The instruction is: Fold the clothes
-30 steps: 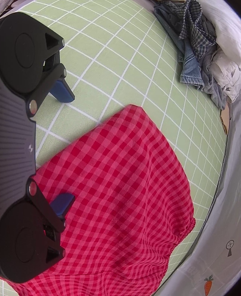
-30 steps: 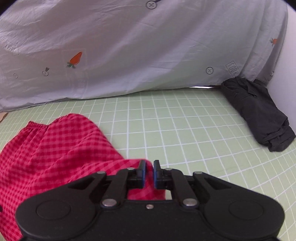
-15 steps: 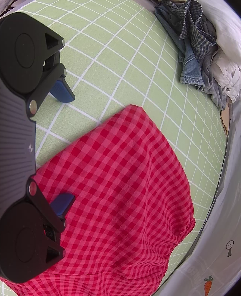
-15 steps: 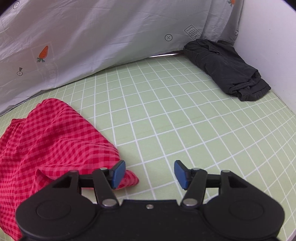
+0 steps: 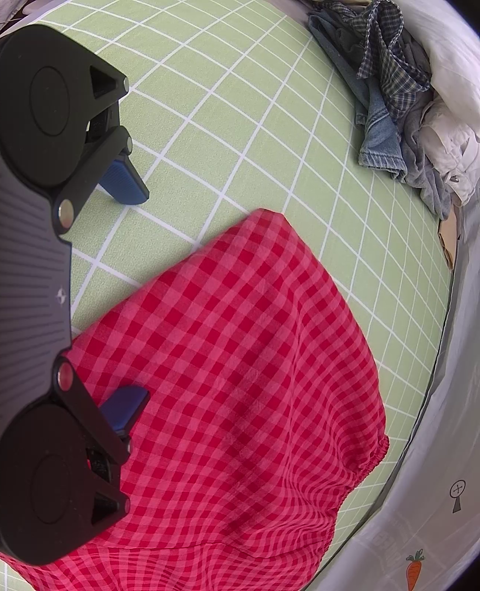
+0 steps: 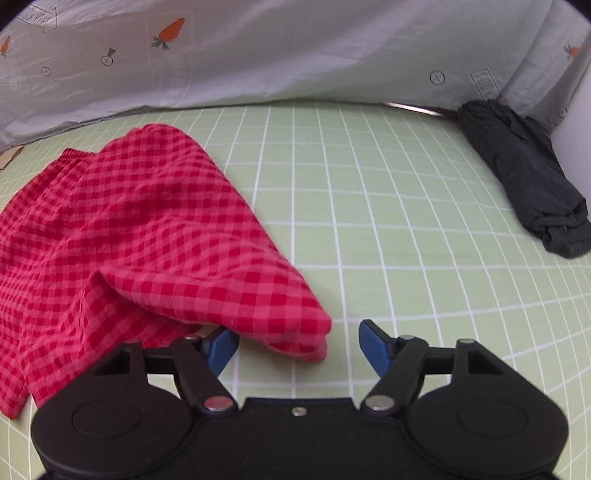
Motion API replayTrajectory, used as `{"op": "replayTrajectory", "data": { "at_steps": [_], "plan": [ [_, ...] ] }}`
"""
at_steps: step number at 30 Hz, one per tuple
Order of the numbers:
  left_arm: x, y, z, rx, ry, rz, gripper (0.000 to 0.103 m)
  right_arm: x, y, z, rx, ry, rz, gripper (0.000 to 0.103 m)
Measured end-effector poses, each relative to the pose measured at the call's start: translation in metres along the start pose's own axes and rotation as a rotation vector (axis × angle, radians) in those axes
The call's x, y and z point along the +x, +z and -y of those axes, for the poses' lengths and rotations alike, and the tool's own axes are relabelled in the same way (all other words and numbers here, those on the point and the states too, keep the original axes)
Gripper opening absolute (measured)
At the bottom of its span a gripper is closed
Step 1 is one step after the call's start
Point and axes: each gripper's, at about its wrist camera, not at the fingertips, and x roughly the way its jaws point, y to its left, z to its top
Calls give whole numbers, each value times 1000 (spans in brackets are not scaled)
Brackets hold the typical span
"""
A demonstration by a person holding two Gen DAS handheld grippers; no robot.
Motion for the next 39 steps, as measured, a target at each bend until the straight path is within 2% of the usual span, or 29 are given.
{"op": "replayTrajectory", "data": {
  "at_steps": [2, 4, 7, 11, 14, 16, 18, 22, 25, 29, 31, 35, 38, 39],
  "plan": [
    [0, 0, 0, -1, 0, 1, 103, 3, 18, 2, 16, 12, 60, 73],
    [0, 0, 0, -1, 0, 0, 103, 13, 30, 3, 44, 29, 68, 73],
    [1, 0, 0, -1, 0, 0, 103, 32, 33, 2, 70, 50, 26, 69],
    [1, 0, 1, -6, 1, 0, 103, 41, 22, 8, 168, 143, 7, 59],
    [2, 1, 2, -4, 1, -3, 103, 38, 20, 9, 185, 196, 41, 40],
    [2, 2, 2, -3, 0, -5, 103, 35, 21, 8, 178, 213, 43, 12],
    [3, 3, 2, -1, -1, -6, 103, 31, 21, 8, 182, 222, 39, 6],
    [3, 3, 1, 2, -3, -4, 103, 17, 15, 18, 244, 230, 10, 4],
    [3, 2, 0, 11, -7, 1, 103, -12, 5, 33, 346, 258, 7, 4],
    [3, 2, -2, 35, -19, 2, 103, -60, -17, 60, 540, 386, 22, 4],
    [3, 2, -3, 54, -29, -16, 103, -70, -30, 65, 574, 353, 8, 4],
    [-1, 1, -10, 58, -49, -56, 103, -71, -53, 61, 552, 259, -76, 4],
    [-14, -2, -21, 54, -63, -33, 102, -74, -64, 55, 545, 237, -122, 7],
    [-17, -2, -26, 49, -67, -29, 102, -76, -66, 52, 542, 224, -134, 12]
  ]
}}
